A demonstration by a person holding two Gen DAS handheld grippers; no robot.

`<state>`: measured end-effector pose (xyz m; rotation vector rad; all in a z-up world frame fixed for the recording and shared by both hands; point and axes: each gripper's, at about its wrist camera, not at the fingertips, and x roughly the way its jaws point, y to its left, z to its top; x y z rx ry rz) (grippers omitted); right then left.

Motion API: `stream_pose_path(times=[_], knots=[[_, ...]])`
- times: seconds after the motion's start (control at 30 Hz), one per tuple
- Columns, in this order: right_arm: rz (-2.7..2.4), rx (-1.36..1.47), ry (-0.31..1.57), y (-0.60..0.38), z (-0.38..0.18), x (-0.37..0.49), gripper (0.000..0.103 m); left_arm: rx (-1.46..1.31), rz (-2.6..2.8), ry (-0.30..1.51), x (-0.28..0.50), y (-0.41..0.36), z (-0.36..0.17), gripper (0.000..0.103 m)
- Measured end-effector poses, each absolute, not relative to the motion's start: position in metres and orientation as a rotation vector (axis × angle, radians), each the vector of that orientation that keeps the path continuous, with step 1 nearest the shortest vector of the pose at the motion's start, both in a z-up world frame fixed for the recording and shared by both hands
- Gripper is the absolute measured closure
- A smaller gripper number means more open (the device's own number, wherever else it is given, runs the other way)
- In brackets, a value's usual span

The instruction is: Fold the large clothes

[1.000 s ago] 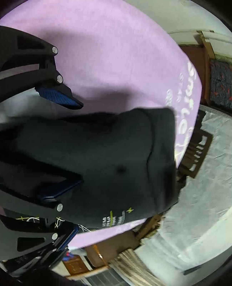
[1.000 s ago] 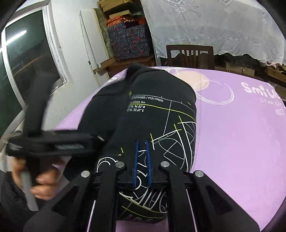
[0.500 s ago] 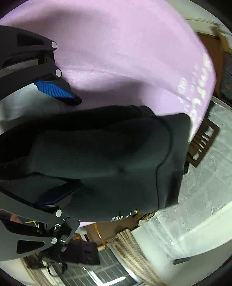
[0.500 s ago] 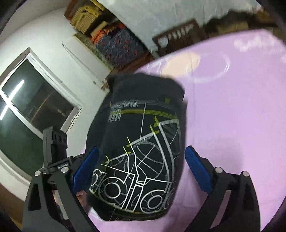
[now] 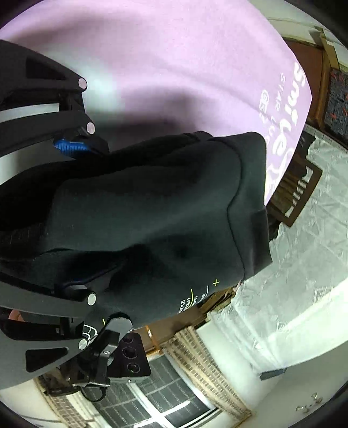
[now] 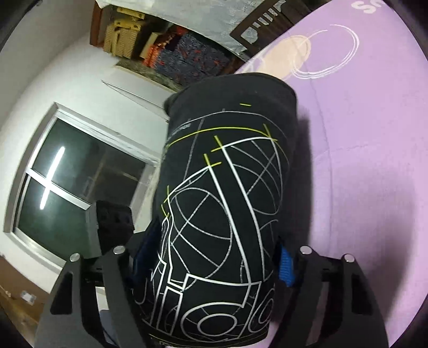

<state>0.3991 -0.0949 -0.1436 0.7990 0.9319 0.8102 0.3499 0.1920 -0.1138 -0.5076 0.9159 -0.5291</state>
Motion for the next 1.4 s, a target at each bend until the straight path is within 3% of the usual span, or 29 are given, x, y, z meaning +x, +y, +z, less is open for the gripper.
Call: stream_pose_path(times=[0.37,0.57,0.7,0.97,1.23,1.4], knots=[[0.807,0.879,0.91,-0.204,-0.129,0.249,0.033,-0.247,-0.624,0.928,0.216,0.072,-0.119,0.043],[0.662,0.833,0.972,-0.244,-0.165,0.191,0.032,-0.187,-0.546,0.981,0.218,0.045,-0.144,0.036],[0.575,0.708,0.952,-0.241,-0.153,0.187,0.023,-0.191,-0.499,0.997,0.214,0.047,-0.139,0.036],[0.274,0.348,0.831,-0.229,-0.097,0.141,0.013,-0.037,-0.284,0.816,0.141,0.048,-0.093,0.015],[0.203,0.155,0.728,-0.196,-0.05,0.074,0.005,0.021,-0.214,0.633,0.07,0.028,-0.047,0.004],[0.191,0.142,0.645,-0.188,-0.025,0.022,0.005,0.037,-0.182,0.55,0.031,0.028,-0.031,0.004]])
